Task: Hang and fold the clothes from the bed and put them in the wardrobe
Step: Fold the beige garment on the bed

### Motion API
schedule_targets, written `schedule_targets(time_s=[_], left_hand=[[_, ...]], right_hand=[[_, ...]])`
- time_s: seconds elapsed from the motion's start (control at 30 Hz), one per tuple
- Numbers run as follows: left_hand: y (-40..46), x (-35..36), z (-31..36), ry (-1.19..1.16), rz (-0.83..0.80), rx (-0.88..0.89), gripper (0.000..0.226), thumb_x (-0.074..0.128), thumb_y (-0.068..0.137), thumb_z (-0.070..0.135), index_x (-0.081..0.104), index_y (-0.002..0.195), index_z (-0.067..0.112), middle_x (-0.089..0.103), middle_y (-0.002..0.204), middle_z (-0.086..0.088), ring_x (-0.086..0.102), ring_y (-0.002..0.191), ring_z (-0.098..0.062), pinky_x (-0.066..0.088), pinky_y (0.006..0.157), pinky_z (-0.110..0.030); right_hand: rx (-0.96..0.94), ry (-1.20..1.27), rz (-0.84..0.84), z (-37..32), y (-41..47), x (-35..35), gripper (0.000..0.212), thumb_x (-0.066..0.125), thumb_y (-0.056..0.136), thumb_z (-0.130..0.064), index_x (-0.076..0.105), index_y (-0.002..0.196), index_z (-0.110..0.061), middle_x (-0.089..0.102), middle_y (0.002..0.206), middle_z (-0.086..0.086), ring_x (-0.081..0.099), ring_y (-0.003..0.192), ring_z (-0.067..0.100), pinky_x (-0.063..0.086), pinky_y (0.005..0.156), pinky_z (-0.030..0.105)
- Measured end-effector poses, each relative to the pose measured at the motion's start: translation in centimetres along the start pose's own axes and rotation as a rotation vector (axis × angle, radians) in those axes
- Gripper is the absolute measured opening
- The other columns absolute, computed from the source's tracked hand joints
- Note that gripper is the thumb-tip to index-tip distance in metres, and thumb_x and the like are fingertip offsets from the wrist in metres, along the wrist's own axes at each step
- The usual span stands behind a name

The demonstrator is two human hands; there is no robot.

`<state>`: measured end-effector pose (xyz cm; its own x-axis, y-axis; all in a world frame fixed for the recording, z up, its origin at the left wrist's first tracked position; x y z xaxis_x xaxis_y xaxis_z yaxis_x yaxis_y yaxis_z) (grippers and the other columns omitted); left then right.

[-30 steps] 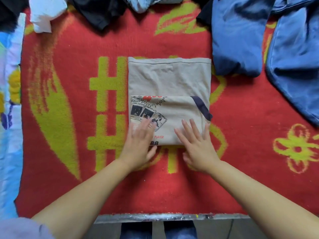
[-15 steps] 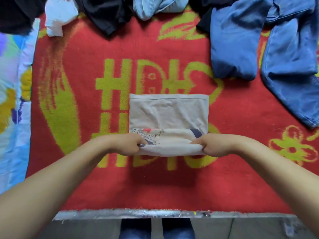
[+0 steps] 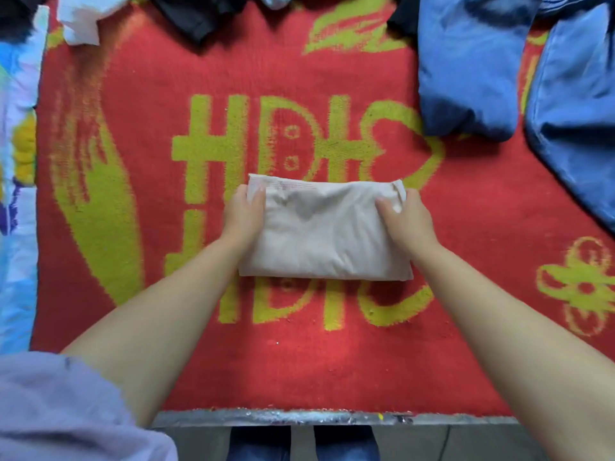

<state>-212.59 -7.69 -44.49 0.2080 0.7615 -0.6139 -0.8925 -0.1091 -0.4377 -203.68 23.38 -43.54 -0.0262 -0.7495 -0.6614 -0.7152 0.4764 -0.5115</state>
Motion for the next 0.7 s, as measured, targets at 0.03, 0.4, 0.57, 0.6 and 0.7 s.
schedule_targets(time_s=[0.03,0.4,0.57,0.6,0.7], left_hand=[[-0.5,-0.3,0.3,0.042,0.063,0.046,0.024,0.044,0.100,0.029,0.051,0.092,0.008,0.060,0.093,-0.014,0.054,0.084,-0.028,0.024,0.063,-0.031],[-1.7,-1.1,-1.3,0.233,0.254,-0.018,0.033,0.045,0.097,0.036,0.048,0.118,0.010,0.061,0.111,-0.019,0.056,0.103,-0.039,0.036,0.074,-0.041],[-9.3,3.2,3.2,0.744,0.043,0.786,0.080,0.059,0.078,0.041,0.030,0.144,0.006,0.036,0.148,-0.022,0.032,0.139,-0.034,0.018,0.109,-0.062],[-11.2,5.3,2.8,0.819,-0.081,0.903,0.090,0.066,0.071,0.041,0.028,0.146,0.009,0.030,0.152,-0.022,0.027,0.142,-0.035,0.017,0.107,-0.066],[-12.0,9.0,0.1,0.968,-0.345,0.803,0.104,0.065,0.070,0.033,0.002,0.152,0.025,-0.007,0.158,-0.015,-0.007,0.145,-0.030,0.000,0.109,-0.066]], right_hand=[[-0.022,-0.019,0.066,-0.1,-0.2,-0.2,0.037,0.045,0.097,-0.037,0.048,0.117,-0.006,0.061,0.113,0.017,0.056,0.104,0.036,0.038,0.074,0.037],[0.066,-0.166,0.300,1.7,-0.6,-2.4,0.031,0.037,0.100,-0.019,0.042,0.129,-0.010,0.053,0.127,0.015,0.052,0.114,0.038,0.039,0.082,0.043],[-0.605,-0.616,0.097,-3.4,-7.5,1.8,0.086,0.065,0.071,-0.016,0.031,0.149,-0.009,0.024,0.155,0.019,0.017,0.145,0.039,0.015,0.110,0.066],[-0.692,-0.735,-0.043,-3.1,-8.9,4.3,0.095,0.067,0.068,-0.023,0.023,0.152,-0.015,0.010,0.159,0.018,0.002,0.146,0.040,0.007,0.108,0.071],[-0.645,-0.919,-0.258,-0.3,-9.4,8.5,0.103,0.061,0.075,-0.033,-0.008,0.152,-0.033,-0.029,0.153,0.009,-0.032,0.137,0.038,-0.013,0.103,0.071]])
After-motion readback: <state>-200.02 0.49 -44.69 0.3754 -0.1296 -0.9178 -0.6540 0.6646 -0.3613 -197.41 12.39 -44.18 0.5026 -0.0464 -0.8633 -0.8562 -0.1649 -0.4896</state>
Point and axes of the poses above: each hand's wrist, its own y-axis towards the middle knuckle, its own x-axis out of the palm, z = x × y, the point moved 10 cm from there along y, towards the middle knuckle
